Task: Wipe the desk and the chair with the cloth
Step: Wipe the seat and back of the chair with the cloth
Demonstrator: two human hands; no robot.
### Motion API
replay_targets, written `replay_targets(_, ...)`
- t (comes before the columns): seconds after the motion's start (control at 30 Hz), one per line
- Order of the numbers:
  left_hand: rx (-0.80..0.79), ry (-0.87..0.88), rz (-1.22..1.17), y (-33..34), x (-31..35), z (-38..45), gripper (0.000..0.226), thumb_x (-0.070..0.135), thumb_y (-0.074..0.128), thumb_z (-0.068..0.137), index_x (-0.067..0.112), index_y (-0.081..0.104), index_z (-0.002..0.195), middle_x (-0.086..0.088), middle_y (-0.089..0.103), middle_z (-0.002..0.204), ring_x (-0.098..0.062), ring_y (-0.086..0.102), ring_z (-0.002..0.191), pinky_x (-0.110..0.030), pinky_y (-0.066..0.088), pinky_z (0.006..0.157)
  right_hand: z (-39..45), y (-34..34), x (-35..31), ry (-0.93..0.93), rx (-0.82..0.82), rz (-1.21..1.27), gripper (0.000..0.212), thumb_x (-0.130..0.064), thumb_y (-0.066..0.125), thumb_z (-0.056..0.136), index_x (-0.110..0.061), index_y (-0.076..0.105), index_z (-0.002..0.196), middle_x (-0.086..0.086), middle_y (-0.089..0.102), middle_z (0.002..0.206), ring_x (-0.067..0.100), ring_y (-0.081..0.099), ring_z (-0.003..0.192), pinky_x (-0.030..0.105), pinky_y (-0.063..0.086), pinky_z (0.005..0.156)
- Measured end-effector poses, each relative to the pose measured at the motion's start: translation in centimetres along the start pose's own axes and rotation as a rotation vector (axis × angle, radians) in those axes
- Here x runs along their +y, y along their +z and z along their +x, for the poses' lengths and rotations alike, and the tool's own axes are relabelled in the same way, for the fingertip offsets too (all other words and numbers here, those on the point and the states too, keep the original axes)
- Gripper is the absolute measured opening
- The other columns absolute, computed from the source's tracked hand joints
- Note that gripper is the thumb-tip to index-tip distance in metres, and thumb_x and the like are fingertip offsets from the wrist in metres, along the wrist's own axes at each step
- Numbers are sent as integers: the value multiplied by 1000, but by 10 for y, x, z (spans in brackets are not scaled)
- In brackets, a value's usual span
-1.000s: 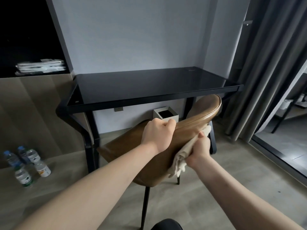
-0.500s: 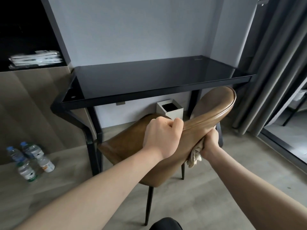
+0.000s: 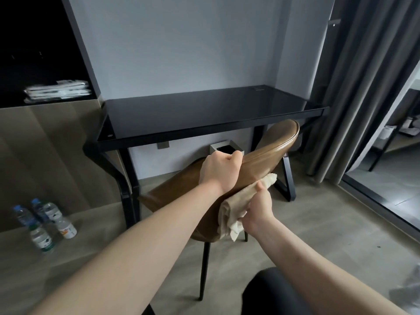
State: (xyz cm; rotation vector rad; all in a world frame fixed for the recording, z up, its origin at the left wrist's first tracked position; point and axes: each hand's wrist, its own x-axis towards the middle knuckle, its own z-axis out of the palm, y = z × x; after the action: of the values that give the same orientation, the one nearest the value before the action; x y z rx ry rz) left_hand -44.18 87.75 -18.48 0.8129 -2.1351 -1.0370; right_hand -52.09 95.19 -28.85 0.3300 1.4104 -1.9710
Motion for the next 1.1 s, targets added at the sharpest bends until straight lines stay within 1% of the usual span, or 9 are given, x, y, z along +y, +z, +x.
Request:
replay_targets(0.1,-32,3,-6,-1,1,-5,61,46,42,93,20,44,38,7,43,40,-16,47,53,-29,37,57,-55,11,-6,-36,-46,-33,85,-105,42,69,-62,46,142,-16,43,155,33,38,148,68,26,119)
replay_targets(0.2,-31,42,-6,-4,-1,-3,62,41,45,99,19,42,41,7,44,40,-12,46,51,-28,35,56,-76,11,-2,-355,-133,-118,54,-44,40,114,-47,21,165,-24,32,149,9,37,137,38,33,114)
replay_targets(0.27,-12,71,-6,-4,-3,0,57,38,44,98,19,38,45,6,44,41,-11,45,49,-29,34,55,-71,3,9,-533,-180,-177,57,-41,39,115,-44,17,167,-30,28,154,-1,32,141,32,32,117)
replay_targets(0.33,-11,82,-7,-3,-8,2,58,32,46,101,19,36,45,5,39,41,-11,41,47,-29,32,54,-60,-2,20,-689,-125,-301,63,-54,39,108,-45,18,167,-23,26,168,2,29,151,44,28,128)
replay_targets(0.53,-4,110,1,4,-14,3,54,42,38,92,21,40,42,5,34,41,-14,38,48,-31,30,52,-14,-12,25,-931,-14,-523,74,-62,30,102,-43,4,169,-25,4,174,-4,14,150,45,13,129)
replay_targets(0.73,15,128,-19,11,-22,12,56,48,38,95,24,47,45,4,41,43,-11,47,49,-24,34,47,24,-3,26,-1036,3,-444,77,-59,29,103,-31,5,171,-13,3,176,14,11,162,58,18,129)
replay_targets(0.83,22,122,-28,16,-22,15,57,48,38,94,27,47,42,7,41,41,-10,49,49,-17,33,44,35,-3,21,-1091,6,-430,79,-52,32,102,-21,9,171,-3,11,177,17,18,161,55,21,128)
replay_targets(0.93,14,117,-13,16,-20,16,58,44,39,94,24,41,39,7,35,40,-12,42,47,-20,30,47,41,-5,9,-1138,-17,-381,76,-41,37,100,-14,22,168,10,40,165,27,41,149,56,34,120)
replay_targets(1.1,2,92,2,14,-16,16,56,44,39,92,18,38,43,4,34,42,-14,37,49,-32,30,53,20,-4,-1,-956,-18,-291,67,-50,41,100,-24,36,162,0,50,154,20,45,142,56,36,119)
